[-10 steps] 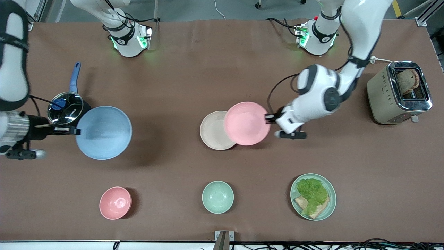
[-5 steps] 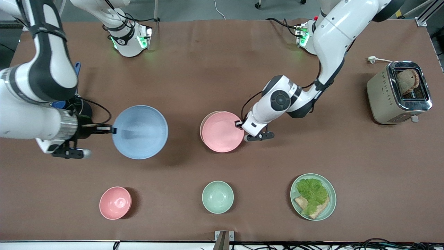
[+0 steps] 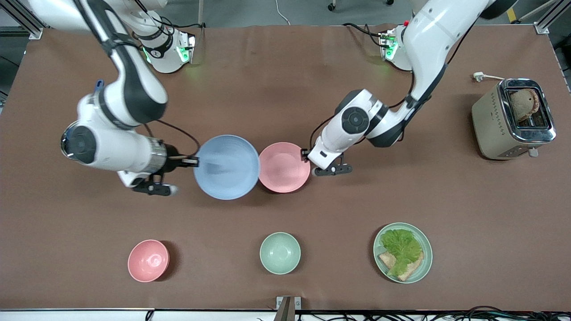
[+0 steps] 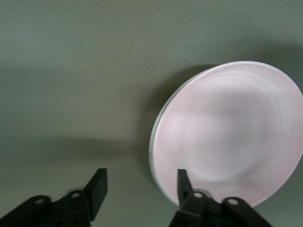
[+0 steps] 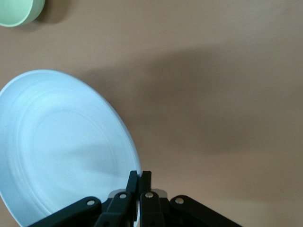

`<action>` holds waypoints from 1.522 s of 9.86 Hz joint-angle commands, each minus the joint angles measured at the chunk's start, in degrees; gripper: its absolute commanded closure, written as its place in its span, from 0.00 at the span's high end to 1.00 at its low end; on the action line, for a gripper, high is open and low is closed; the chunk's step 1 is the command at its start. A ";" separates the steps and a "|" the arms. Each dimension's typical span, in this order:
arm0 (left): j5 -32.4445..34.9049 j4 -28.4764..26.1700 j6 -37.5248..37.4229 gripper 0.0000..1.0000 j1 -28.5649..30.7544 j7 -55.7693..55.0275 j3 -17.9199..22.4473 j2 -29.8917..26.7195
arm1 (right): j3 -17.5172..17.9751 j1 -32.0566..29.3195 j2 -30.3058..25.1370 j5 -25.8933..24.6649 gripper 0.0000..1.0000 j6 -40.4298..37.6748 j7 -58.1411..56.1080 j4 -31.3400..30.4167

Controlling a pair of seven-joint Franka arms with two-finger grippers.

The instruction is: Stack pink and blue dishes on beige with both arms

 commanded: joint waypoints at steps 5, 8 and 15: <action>-0.85 -5.49 -14.92 1.00 2.68 28.50 18.32 -25.39 | 7.01 4.73 5.48 -1.11 0.02 23.43 7.09 -10.00; -4.43 -1.99 -25.43 1.00 2.60 40.29 26.32 -33.75 | 6.92 6.85 7.06 -1.20 0.03 30.15 7.27 -13.80; -5.69 20.99 -51.44 1.00 3.82 49.63 33.73 -32.05 | 6.66 5.55 9.26 -4.62 0.42 31.04 7.36 -13.45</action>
